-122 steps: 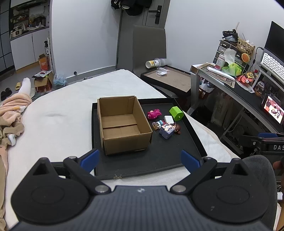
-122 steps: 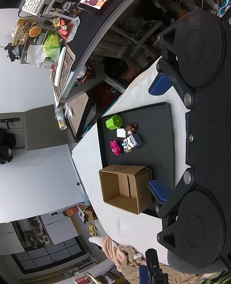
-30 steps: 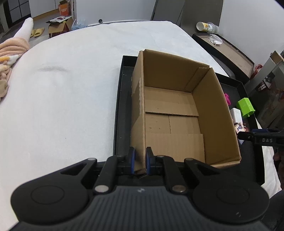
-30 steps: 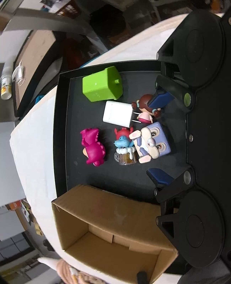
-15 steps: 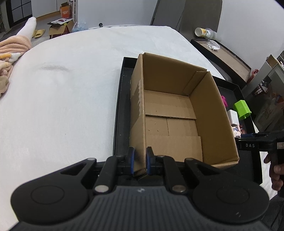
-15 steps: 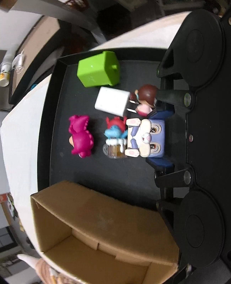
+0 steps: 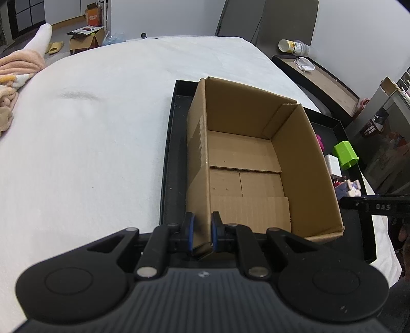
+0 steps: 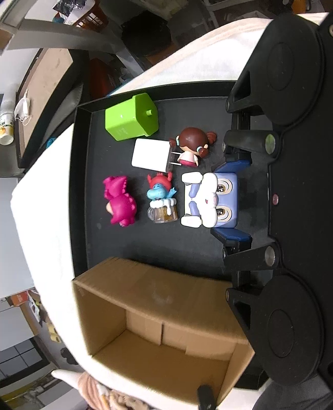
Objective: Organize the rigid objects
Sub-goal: 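Lift the cube figure with the right tool and carry it over the box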
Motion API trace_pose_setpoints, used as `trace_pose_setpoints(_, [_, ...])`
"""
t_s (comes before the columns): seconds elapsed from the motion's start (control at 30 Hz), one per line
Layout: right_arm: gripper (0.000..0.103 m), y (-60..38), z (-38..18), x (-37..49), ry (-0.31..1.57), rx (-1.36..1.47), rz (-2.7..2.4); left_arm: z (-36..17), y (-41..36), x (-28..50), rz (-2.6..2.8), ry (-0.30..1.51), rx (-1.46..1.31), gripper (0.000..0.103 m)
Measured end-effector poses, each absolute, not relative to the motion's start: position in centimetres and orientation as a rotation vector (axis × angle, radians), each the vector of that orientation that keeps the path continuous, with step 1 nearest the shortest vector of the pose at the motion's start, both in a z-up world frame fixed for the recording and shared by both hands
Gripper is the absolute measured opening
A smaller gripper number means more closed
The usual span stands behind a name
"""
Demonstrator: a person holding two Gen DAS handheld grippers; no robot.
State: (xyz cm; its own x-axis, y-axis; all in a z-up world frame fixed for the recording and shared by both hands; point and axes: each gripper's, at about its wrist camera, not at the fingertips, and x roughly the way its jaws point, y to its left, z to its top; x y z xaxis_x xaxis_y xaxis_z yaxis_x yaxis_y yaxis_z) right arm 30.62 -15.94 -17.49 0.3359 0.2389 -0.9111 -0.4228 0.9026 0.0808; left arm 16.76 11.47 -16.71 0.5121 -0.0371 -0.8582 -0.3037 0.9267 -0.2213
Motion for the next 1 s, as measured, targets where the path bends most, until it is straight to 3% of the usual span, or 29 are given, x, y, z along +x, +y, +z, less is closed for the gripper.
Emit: trace_pose_setpoints(1.0, [0.043, -13.5, -8.0, 28.7, 0.948, -0.225, 0.417, -16.9, 10.8, 15.8, 0.129, 1.014, -0.412, 0.014])
